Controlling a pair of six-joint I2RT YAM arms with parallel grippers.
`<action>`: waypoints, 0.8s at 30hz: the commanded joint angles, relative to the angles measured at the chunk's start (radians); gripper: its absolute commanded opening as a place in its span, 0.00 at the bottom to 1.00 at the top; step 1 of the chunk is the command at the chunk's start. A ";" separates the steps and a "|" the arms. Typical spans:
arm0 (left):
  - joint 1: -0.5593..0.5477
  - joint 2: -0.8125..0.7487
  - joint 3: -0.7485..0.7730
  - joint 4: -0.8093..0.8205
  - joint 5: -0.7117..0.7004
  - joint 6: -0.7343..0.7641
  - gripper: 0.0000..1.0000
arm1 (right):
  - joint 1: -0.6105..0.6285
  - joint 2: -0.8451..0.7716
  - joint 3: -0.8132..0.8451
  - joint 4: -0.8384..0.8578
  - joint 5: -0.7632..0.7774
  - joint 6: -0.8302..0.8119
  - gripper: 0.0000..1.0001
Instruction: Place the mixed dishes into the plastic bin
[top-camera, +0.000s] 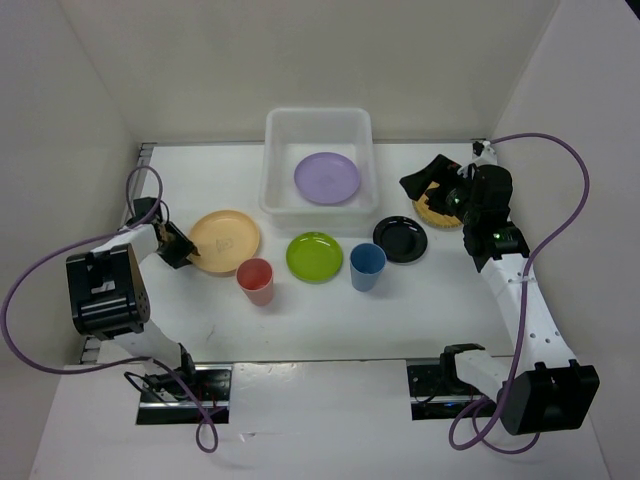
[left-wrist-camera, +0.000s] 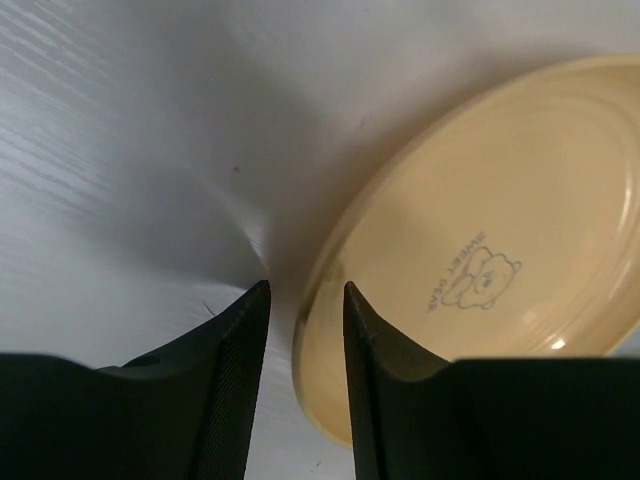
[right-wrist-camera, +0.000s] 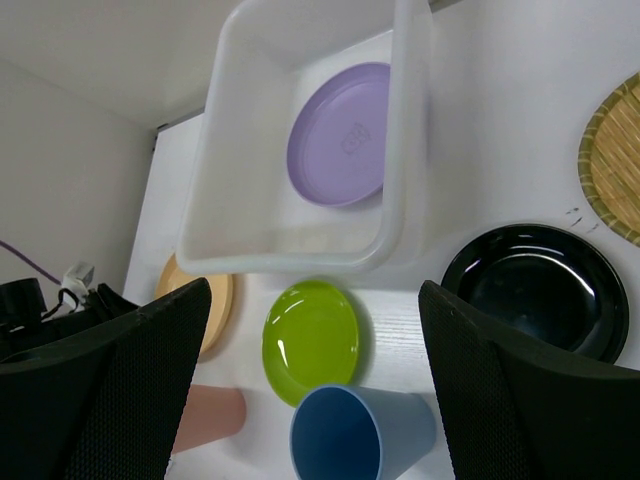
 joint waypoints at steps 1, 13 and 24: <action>-0.004 0.046 0.027 0.023 -0.039 0.000 0.42 | 0.009 -0.007 -0.006 0.064 -0.002 -0.004 0.89; -0.023 0.013 0.102 -0.019 -0.114 -0.011 0.00 | 0.009 -0.007 -0.006 0.055 0.007 -0.004 0.89; -0.014 -0.164 0.301 -0.151 -0.275 0.009 0.00 | 0.009 -0.007 0.003 0.055 -0.002 -0.004 0.89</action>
